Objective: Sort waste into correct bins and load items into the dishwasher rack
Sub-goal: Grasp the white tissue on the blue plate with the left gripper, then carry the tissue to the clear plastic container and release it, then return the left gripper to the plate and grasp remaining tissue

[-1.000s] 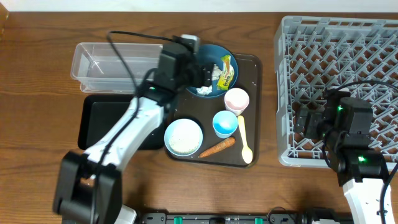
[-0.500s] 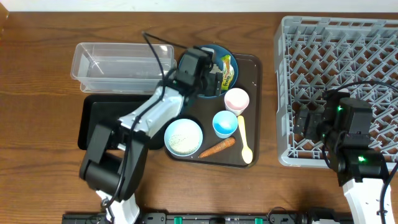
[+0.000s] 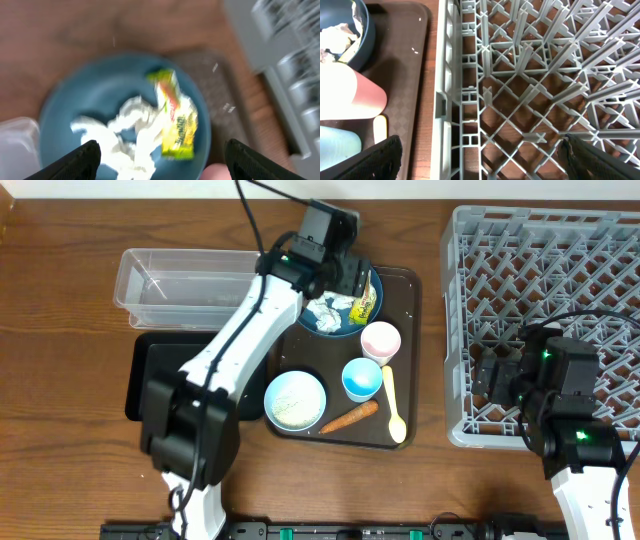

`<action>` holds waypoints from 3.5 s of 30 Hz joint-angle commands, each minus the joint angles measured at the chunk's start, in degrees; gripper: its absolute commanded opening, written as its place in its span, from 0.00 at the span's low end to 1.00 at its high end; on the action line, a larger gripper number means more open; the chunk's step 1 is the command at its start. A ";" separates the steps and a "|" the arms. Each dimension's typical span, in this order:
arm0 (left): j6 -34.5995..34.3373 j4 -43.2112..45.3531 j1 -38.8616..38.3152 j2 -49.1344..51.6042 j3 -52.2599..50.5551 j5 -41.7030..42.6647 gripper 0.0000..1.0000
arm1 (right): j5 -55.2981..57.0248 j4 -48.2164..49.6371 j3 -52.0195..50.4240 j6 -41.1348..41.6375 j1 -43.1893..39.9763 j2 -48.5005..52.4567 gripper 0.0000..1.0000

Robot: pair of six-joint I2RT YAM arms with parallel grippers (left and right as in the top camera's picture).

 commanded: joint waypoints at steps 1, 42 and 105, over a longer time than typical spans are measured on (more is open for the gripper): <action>1.01 -0.76 -0.66 4.46 -0.33 -0.61 0.81 | -0.26 -0.02 1.07 0.70 0.46 -0.11 0.99; 1.01 -1.60 -1.11 6.73 -0.50 -1.18 0.06 | -0.26 -0.63 1.07 0.70 0.46 -0.11 0.99; 0.50 -8.20 2.19 7.15 -3.19 1.99 0.51 | -0.26 -1.16 1.07 0.70 0.46 -0.11 0.99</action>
